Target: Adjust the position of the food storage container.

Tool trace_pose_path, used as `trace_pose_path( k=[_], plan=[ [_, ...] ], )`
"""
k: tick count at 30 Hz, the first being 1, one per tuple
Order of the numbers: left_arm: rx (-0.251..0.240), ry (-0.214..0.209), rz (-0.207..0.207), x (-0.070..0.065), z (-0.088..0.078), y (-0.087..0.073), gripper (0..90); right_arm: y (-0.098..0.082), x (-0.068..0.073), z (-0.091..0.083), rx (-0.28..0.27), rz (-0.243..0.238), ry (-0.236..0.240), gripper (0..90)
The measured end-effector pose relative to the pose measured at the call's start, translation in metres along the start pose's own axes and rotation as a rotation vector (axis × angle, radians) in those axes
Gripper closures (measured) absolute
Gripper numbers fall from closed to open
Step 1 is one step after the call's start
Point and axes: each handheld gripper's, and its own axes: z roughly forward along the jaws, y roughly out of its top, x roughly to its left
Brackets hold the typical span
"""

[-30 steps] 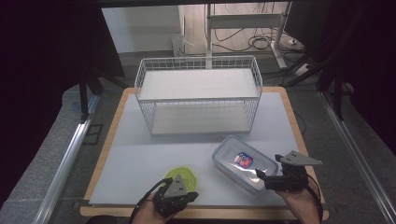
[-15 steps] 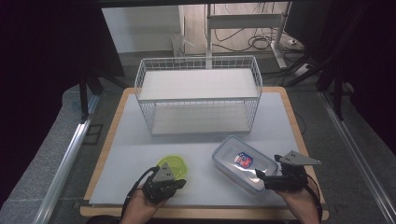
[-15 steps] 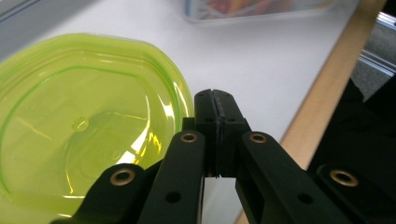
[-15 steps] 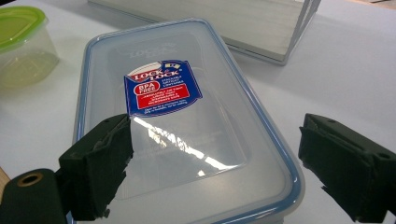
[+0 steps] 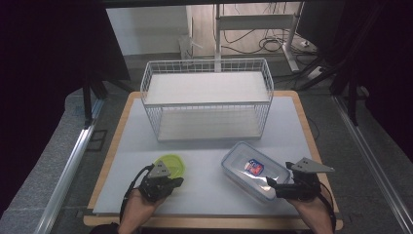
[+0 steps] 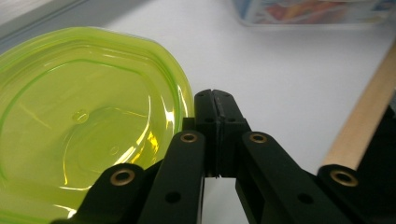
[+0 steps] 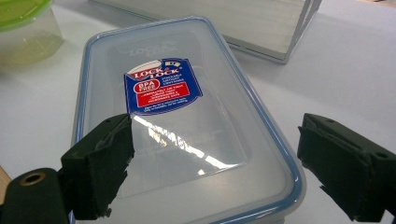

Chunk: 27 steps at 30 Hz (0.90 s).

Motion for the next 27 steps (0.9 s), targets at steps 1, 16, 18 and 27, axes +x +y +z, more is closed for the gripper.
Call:
trace_pose_path(
  k=[1,16,18,27],
  plan=[
    [0.001,0.008,-0.005,0.003,-0.001,0.000,90.0,0.000,0.000,0.000,0.000,0.000,0.000,10.6],
    [-0.010,0.113,-0.095,0.051,-0.010,-0.002,90.0,-0.001,-0.001,0.001,0.008,0.004,0.002,11.1],
    [-0.016,0.106,-0.084,0.047,-0.011,-0.001,90.0,-0.001,-0.001,0.001,0.007,0.006,0.002,11.3],
    [-0.070,0.027,0.018,0.014,0.008,0.024,86.0,0.001,-0.012,-0.015,0.006,0.089,0.027,57.0]
  ],
)
